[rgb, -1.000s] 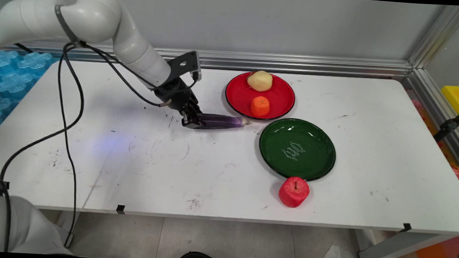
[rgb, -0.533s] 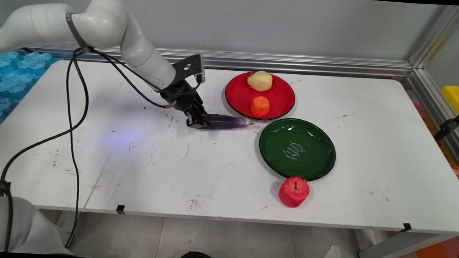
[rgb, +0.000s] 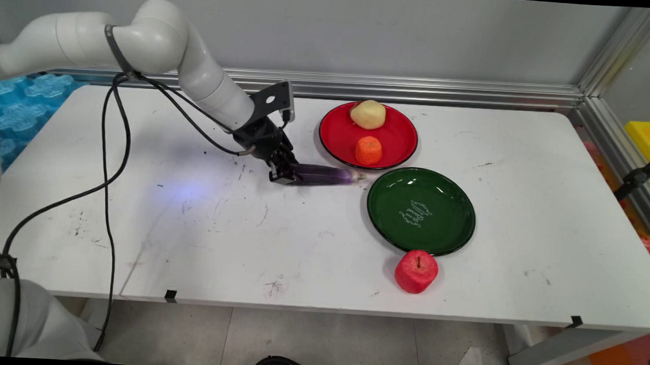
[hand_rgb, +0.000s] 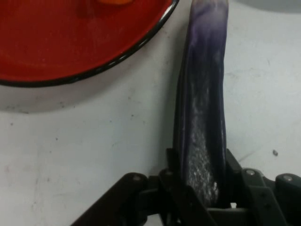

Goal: Place the picked object on the table

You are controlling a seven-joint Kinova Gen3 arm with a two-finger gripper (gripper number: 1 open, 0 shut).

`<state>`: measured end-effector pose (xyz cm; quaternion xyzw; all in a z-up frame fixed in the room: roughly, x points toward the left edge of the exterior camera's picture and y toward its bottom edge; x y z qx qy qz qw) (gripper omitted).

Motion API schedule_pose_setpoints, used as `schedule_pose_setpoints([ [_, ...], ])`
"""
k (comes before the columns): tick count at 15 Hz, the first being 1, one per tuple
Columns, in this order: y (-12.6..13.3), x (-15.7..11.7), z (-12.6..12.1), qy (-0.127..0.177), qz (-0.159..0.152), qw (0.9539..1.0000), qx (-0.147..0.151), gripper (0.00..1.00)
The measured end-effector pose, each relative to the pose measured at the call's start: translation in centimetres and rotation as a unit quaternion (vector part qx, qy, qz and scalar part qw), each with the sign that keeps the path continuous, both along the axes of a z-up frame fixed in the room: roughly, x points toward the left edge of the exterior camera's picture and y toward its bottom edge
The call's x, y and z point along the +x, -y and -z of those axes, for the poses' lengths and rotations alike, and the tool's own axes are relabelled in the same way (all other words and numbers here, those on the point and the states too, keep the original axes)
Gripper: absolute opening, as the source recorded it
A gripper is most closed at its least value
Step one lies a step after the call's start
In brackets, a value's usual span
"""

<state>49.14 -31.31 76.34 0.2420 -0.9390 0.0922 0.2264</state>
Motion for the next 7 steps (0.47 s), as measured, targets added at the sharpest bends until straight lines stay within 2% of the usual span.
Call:
schedule_pose_setpoints([
  [1, 0.09, -0.05, 0.13, -0.001, 0.001, 1.0, 0.0, 0.0],
  [2, 0.18, -0.09, 0.26, -0.002, 0.003, 1.0, 0.0, 1.0],
  [7, 0.61, -0.42, 0.37, -0.005, 0.007, 1.0, -0.001, 1.0],
])
